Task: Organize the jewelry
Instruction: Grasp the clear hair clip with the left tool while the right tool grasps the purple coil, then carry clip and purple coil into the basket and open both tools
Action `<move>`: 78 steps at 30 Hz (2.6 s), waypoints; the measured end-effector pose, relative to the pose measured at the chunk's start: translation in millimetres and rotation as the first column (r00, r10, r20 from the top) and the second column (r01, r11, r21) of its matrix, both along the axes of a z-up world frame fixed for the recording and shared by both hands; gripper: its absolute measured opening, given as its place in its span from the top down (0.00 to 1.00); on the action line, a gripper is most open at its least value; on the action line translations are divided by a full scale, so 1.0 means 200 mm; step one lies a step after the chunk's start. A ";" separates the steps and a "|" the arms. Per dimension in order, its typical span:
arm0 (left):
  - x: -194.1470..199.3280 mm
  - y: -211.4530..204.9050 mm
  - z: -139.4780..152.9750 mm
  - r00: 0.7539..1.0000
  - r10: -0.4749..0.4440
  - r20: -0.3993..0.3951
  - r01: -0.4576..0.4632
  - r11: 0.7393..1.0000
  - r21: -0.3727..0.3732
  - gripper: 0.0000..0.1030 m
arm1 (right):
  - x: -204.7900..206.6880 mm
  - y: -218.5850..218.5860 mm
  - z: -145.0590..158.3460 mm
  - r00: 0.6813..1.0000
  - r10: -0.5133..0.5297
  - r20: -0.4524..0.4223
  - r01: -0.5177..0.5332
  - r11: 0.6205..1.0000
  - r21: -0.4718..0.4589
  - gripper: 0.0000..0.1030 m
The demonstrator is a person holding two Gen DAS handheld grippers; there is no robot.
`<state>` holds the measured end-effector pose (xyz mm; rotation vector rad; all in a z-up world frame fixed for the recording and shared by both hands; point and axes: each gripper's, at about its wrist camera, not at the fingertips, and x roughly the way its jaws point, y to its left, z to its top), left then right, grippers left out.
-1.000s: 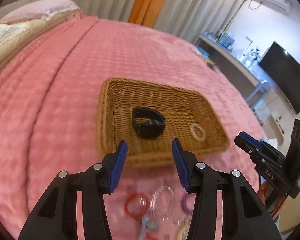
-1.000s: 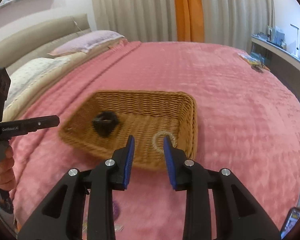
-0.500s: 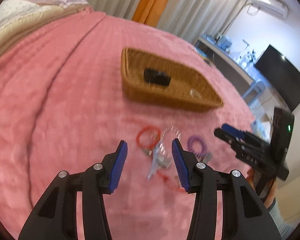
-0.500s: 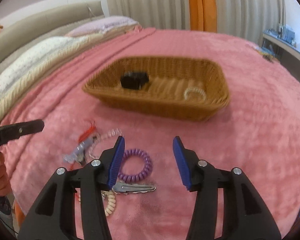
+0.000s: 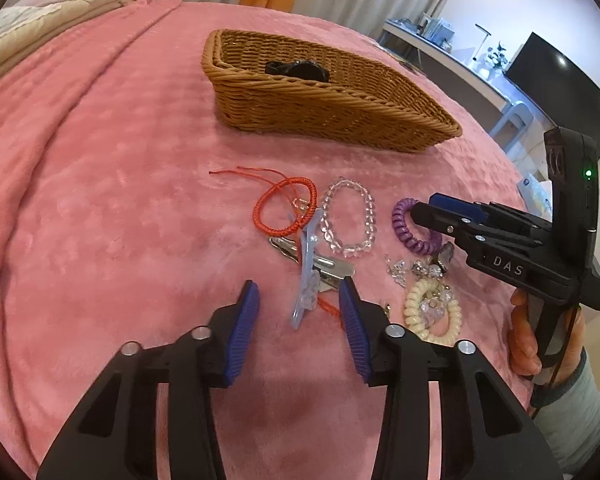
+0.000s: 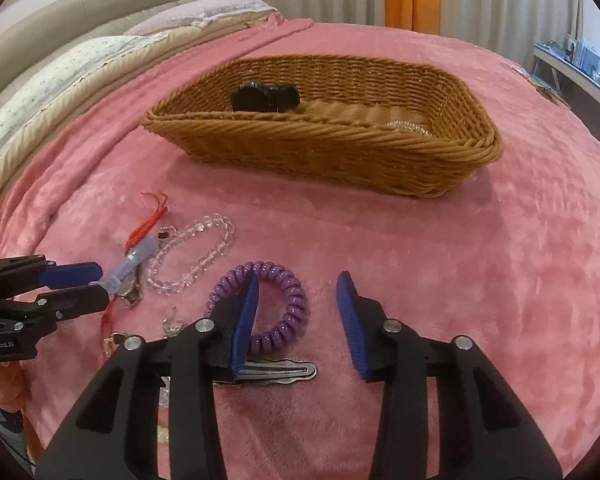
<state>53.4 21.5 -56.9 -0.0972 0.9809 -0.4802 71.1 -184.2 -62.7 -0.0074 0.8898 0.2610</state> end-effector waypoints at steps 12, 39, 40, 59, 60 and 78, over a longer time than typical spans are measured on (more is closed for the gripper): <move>-0.04 0.08 -0.03 0.999 0.021 -0.037 -0.026 0.989 -0.143 0.95 | -0.01 0.01 -0.01 1.000 0.009 0.002 -0.009 1.000 -0.010 0.89; -0.24 0.45 -0.04 0.981 0.180 -0.067 -0.191 0.946 -0.262 0.88 | -0.01 -0.10 0.00 0.999 -0.046 0.019 0.044 0.994 0.098 0.91; -0.24 0.46 -0.04 0.980 0.187 -0.064 -0.197 0.945 -0.259 0.88 | -0.01 -0.10 0.00 0.999 -0.047 0.018 0.045 0.994 0.099 0.91; -0.21 0.34 0.01 0.996 0.091 0.025 -0.091 0.996 -0.004 0.83 | 0.00 -0.09 -0.02 1.000 -0.026 -0.001 0.026 0.994 0.108 0.91; -0.22 0.32 0.00 0.997 0.079 0.023 -0.080 0.996 0.028 0.90 | 0.00 -0.09 -0.02 1.000 -0.022 0.000 0.022 0.994 0.104 0.91; -0.28 0.27 0.34 0.968 0.090 0.236 -0.063 0.991 -0.121 0.95 | -0.10 -0.17 0.23 0.988 -0.039 0.149 0.012 0.984 0.179 0.93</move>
